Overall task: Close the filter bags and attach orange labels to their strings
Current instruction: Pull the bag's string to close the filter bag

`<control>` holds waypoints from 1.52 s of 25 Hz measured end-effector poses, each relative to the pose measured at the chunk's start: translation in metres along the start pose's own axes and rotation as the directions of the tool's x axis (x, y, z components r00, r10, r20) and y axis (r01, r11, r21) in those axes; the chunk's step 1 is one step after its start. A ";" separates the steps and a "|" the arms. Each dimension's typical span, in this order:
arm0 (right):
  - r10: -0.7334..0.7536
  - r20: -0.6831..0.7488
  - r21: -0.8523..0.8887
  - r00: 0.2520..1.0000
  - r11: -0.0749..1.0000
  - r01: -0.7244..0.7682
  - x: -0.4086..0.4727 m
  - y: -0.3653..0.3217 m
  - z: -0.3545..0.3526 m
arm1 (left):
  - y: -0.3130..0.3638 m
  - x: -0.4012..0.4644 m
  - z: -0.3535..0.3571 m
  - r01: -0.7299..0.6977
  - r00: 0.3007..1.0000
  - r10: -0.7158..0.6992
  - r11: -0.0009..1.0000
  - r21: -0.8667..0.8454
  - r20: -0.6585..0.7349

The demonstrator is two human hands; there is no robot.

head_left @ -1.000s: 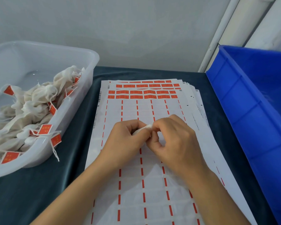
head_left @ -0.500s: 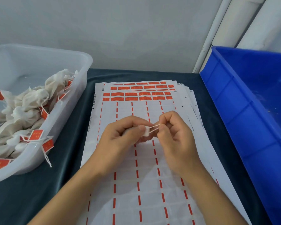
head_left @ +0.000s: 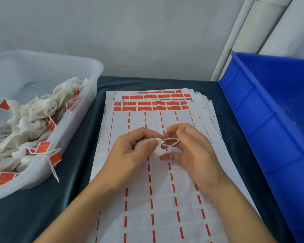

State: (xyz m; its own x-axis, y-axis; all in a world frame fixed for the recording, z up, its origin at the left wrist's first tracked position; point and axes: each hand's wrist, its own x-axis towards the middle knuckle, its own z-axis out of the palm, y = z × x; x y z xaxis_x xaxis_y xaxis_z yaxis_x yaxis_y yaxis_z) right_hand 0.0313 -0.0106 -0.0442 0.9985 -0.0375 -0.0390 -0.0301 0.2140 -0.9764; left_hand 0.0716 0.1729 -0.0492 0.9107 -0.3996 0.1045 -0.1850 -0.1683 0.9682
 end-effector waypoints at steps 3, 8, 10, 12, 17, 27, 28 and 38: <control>-0.043 -0.069 -0.253 0.997 0.967 0.025 -0.001 0.000 0.001 | -0.001 0.001 -0.001 0.009 1.000 -0.008 1.000 0.011 -0.020; -0.062 -0.027 -0.183 0.998 0.982 0.056 -0.006 -0.009 -0.007 | -0.003 0.002 -0.004 0.023 1.000 -0.023 1.000 0.018 0.000; -0.025 0.077 0.098 0.997 0.995 0.017 -0.009 -0.010 -0.006 | 0.000 0.000 -0.003 -0.014 0.998 0.014 1.000 0.001 0.069; -0.013 0.097 0.301 0.995 0.953 -0.017 -0.010 -0.009 -0.004 | 0.003 -0.002 -0.002 -0.043 0.991 0.046 0.999 -0.028 0.124; -0.007 0.021 0.144 1.000 0.990 0.003 -0.008 -0.021 -0.002 | 0.004 -0.001 -0.003 -0.007 0.988 0.006 1.000 0.006 0.157; 0.027 0.168 -0.532 0.985 0.844 0.067 0.013 -0.052 -0.002 | 0.009 -0.004 0.002 -0.006 0.988 0.002 1.000 0.028 0.154; 0.024 0.107 -0.638 0.994 0.768 0.050 0.027 -0.053 -0.005 | 0.009 -0.004 0.004 -0.003 0.991 0.000 1.000 0.027 0.135; -0.444 -0.523 -0.852 0.728 0.301 -0.429 0.144 0.019 -0.023 | -0.001 0.001 0.008 0.102 0.994 -0.100 0.992 -0.070 0.035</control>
State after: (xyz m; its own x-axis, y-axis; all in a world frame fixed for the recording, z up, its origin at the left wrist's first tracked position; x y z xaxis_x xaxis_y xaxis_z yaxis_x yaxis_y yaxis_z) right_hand 0.1738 -0.0341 -0.0731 0.7164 -0.6325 0.2945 -0.4752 -0.7514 -0.4578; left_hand 0.0698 0.1655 -0.0513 0.9112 -0.4119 -0.0006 -0.0648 -0.1448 0.9873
